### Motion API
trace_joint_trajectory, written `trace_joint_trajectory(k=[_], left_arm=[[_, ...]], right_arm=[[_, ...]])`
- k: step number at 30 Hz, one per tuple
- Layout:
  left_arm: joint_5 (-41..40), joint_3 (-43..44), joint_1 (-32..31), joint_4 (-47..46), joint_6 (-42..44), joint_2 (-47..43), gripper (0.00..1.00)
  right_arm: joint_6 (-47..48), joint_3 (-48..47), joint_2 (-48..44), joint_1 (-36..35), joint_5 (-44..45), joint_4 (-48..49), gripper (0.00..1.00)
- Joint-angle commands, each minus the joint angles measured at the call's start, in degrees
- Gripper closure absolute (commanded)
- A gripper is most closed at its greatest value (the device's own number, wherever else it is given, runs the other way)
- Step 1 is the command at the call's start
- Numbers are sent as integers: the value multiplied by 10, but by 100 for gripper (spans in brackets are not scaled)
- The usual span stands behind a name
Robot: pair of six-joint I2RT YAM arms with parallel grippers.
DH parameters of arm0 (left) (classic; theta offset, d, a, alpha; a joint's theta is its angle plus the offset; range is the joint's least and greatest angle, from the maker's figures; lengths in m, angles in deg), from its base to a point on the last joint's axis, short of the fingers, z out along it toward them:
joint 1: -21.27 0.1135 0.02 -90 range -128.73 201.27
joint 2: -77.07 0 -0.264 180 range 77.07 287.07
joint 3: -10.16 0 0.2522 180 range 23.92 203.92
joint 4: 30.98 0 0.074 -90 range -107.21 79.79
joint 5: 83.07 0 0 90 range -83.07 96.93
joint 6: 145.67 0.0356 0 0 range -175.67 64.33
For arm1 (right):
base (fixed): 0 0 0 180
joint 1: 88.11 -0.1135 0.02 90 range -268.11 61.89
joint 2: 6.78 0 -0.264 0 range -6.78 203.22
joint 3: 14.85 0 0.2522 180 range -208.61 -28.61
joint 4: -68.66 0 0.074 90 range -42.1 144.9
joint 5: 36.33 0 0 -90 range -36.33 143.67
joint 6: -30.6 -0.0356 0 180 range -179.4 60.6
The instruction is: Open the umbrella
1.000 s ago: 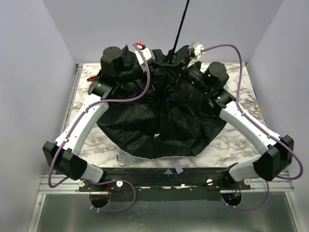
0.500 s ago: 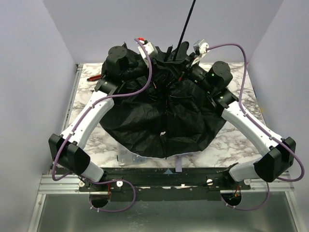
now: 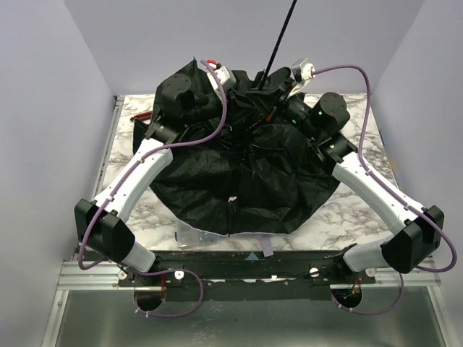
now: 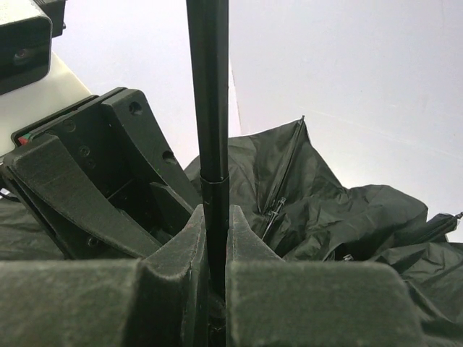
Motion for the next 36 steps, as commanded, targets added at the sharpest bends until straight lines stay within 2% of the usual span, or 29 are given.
trace_joint_trajectory(k=[1, 6, 11, 15, 23, 27, 36], left_arm=[[-6, 27, -11, 26, 22, 8, 70], [-54, 61, -22, 107, 61, 28, 75], [-68, 26, 9, 157, 84, 30, 76], [-82, -8, 17, 195, 139, 26, 75], [-95, -85, 21, 186, 153, 25, 67], [-101, -97, 27, 183, 145, 31, 61], [-91, -100, 50, 189, 119, 56, 56]], right_arm=[[-20, -11, -24, -5, -30, 65, 100], [-29, -13, -23, -5, -45, 64, 100], [-23, -36, -20, -5, -34, 54, 100], [-30, -54, -15, -3, -30, 50, 100], [-44, -82, -4, 7, -29, 62, 100], [-47, -98, 0, 14, -27, 66, 100], [-67, -109, -2, 27, -13, 85, 100]])
